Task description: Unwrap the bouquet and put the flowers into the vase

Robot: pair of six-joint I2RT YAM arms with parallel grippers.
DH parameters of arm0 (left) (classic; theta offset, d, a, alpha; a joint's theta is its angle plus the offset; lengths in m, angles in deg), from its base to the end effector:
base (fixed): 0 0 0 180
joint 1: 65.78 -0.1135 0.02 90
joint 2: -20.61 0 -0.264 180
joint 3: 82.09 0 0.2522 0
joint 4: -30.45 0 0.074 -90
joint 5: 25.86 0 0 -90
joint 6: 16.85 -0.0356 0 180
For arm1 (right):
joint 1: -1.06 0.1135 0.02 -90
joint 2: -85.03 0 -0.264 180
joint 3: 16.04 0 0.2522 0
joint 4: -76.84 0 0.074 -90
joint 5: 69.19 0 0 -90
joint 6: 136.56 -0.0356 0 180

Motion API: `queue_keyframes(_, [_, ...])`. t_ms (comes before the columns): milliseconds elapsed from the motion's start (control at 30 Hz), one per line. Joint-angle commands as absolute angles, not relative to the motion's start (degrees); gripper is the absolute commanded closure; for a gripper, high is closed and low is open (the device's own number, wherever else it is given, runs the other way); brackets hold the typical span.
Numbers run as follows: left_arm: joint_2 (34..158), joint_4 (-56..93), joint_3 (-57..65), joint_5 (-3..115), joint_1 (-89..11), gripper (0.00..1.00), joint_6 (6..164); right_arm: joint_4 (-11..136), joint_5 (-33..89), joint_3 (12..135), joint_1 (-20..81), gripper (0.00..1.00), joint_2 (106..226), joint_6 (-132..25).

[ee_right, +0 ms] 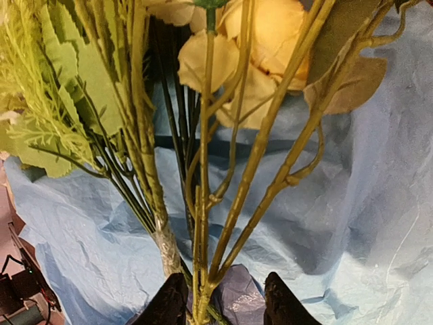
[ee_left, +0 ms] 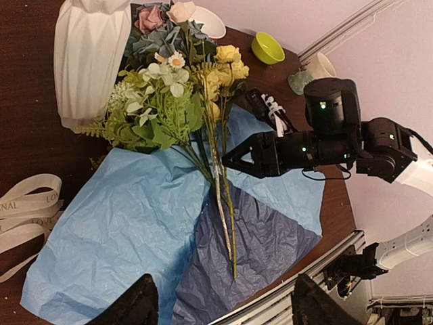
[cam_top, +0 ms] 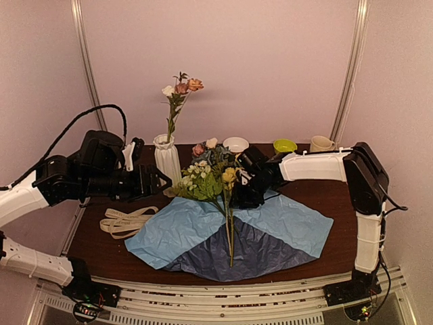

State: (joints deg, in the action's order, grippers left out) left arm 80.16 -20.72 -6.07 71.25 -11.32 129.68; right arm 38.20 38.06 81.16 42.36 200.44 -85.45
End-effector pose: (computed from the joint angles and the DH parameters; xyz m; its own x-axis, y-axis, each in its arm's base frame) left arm 0.1303 -0.1748 0.3504 -0.8067 -0.2948 -0.5122 0.1367 0.7502 -0.6470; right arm 0.3175 0.2930 0.1827 -0.9618 -0.0468 -0.2698 -0.1905 0.8221 0.5366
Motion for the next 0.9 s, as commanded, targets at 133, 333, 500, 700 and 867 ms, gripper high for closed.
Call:
queue_keyframes(133, [79.9, -19.5, -4.3, 71.3, -11.0, 0.32, 129.0, 38.1, 38.6, 88.8, 39.6, 0.6, 204.6, -87.8])
queue_keyframes(333, [79.2, -20.2, -4.4, 71.6, -11.0, 0.33, 129.0, 38.1, 39.7, 90.3, 39.5, 0.61, 207.3, -89.0])
queue_keyframes(500, [78.6, -20.4, -4.8, 71.7, -11.0, 0.33, 129.1, 38.0, 39.1, 89.9, 39.5, 0.61, 207.4, -89.1])
queue_keyframes(700, [78.4, -20.3, -5.0, 71.9, -11.0, 0.33, 128.9, 37.1, 38.6, 89.7, 39.5, 0.6, 206.5, -88.5])
queue_keyframes(867, [79.3, -20.3, -4.7, 71.8, -11.0, 0.34, 128.4, 38.1, 38.2, 89.3, 39.5, 0.6, 206.4, -88.6])
